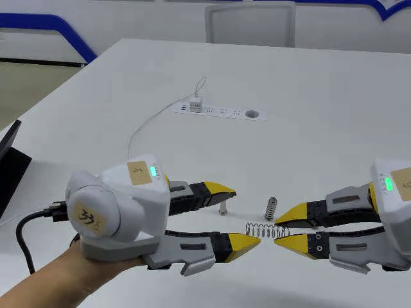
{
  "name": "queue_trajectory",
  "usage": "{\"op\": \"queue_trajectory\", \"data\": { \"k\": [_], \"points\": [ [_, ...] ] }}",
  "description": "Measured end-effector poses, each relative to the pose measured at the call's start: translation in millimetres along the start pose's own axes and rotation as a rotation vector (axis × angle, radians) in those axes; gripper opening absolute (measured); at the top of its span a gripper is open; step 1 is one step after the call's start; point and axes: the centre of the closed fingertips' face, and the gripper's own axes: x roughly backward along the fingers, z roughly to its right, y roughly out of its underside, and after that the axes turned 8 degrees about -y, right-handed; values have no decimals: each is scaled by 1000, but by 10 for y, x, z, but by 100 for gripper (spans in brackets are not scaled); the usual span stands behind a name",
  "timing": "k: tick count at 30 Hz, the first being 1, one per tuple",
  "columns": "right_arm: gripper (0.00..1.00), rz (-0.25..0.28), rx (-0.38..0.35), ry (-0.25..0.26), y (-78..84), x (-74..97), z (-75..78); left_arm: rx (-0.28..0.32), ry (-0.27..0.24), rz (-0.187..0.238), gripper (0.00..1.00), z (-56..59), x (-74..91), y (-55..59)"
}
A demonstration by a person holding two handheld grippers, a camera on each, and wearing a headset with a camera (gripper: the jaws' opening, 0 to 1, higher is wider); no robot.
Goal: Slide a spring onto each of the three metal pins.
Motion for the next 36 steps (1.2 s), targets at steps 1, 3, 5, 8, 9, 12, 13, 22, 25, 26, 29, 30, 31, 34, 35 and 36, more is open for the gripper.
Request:
{"op": "queue_trajectory", "data": {
  "k": [1, 3, 5, 8, 9, 12, 13, 22, 25, 26, 29, 30, 31, 34, 35, 36],
  "points": [
    [11, -1, 4, -1, -4, 5, -5, -1, 6, -2, 41, 11, 0, -2],
    [11, 0, 19, -7, -28, 15, -28, -11, 15, -1, 39, 34, -1, -12],
    [11, 3, 32, -12, -57, 21, -50, -16, 23, 0, 36, 57, -4, -24],
    [11, 5, 46, -21, -80, 15, -78, -26, 46, -1, 33, 116, -9, -35],
    [11, 3, 52, -24, -81, 11, -89, -34, 54, -4, 32, 140, -14, -34],
    [11, 3, 63, -30, -94, 6, -101, -56, 77, -25, 30, 189, -24, 2],
    [11, 6, 62, -32, -99, 5, -105, -65, 83, -28, 29, 200, -24, 12],
    [11, 4, 74, -42, -149, 5, -112, -98, 113, -60, 16, 273, -37, 58],
    [11, 0, 73, -41, -147, 4, -107, -118, 115, -62, 12, 293, -33, 61],
    [11, -1, 74, -41, -148, 3, -107, -131, 118, -61, 12, 302, -30, 62],
    [11, -8, 76, -42, -151, 0, -111, -165, 114, -62, 10, 300, -22, 83],
    [11, -10, 77, -38, -150, -2, -106, -178, 109, -58, 10, 296, -22, 81],
    [12, -9, 83, -26, -155, 0, -83, -197, 95, -51, 10, 274, -26, 71],
    [12, 9, 49, -41, -159, 8, -81, -195, 101, -49, 10, 276, -21, 68],
    [12, 12, 44, -44, -158, 13, -76, -199, 103, -48, 10, 281, -20, 70],
    [13, 16, 50, -42, -162, 18, -72, -205, 103, -46, 10, 282, -19, 68]
  ]
}}
